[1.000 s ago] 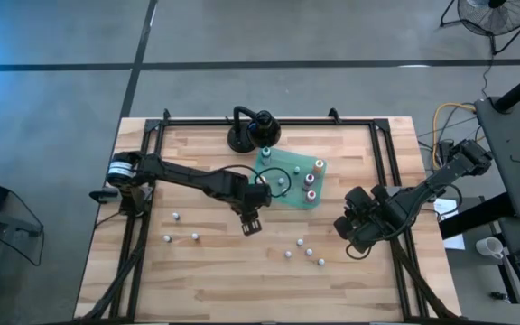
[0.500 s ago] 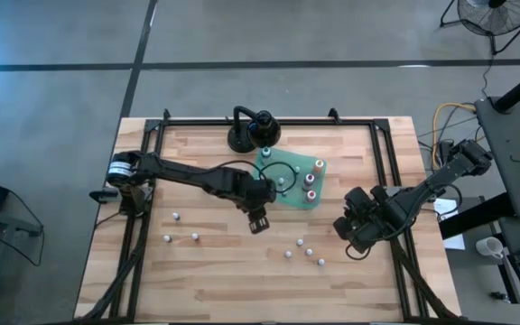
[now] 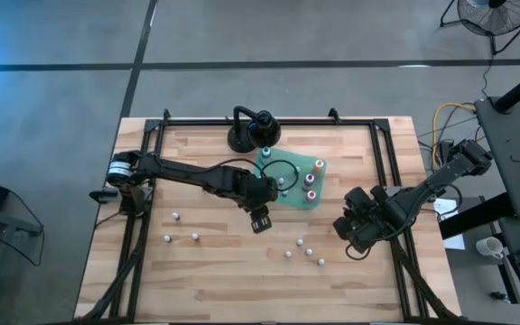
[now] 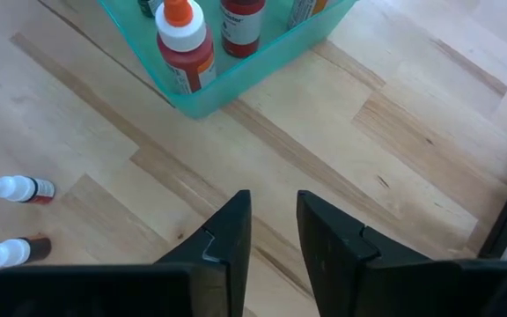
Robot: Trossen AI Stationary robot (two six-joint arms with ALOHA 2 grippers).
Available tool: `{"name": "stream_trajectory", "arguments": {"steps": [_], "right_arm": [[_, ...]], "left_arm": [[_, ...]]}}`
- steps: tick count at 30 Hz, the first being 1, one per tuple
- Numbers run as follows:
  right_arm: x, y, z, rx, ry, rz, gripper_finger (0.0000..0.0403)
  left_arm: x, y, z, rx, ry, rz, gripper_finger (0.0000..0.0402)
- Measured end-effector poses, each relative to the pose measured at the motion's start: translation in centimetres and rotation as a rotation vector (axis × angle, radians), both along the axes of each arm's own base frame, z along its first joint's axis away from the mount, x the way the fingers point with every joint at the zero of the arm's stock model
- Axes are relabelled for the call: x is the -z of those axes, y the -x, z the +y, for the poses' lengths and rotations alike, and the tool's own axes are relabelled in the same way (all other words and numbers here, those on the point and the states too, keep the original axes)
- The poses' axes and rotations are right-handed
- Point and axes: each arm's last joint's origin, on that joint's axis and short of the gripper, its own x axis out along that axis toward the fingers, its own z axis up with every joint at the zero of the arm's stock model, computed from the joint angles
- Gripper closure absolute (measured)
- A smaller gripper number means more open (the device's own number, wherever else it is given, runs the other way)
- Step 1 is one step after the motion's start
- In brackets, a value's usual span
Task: Pick & Place food coloring
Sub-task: Put the blue food coloring bottle into the green bin
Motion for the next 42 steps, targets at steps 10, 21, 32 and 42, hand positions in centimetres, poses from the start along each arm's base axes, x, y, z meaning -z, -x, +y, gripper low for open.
{"name": "stream_trajectory", "arguments": {"steps": [10,21,32,42], "right_arm": [[0.0,0.0,0.0,-0.001,-0.002,-0.003,0.0331],[0.0,-0.2,0.1,-0.001,-0.011,-0.016,0.0326],[0.0,-0.4,0.3,0.17,-0.093,-0.127,0.0318],[-0.1,-0.7,0.5,0.266,-0.157,-0.202,0.0334]], "left_arm": [[-0.2,-0.1,0.0,0.012,-0.009,-0.008,0.0321],[-0.4,-0.3,0.2,0.002,-0.027,-0.031,0.0321],[-1.4,-0.9,-0.1,-0.023,0.007,-0.103,0.0321],[-4.5,0.0,-1.3,-0.018,0.042,-0.198,0.0321]]}}
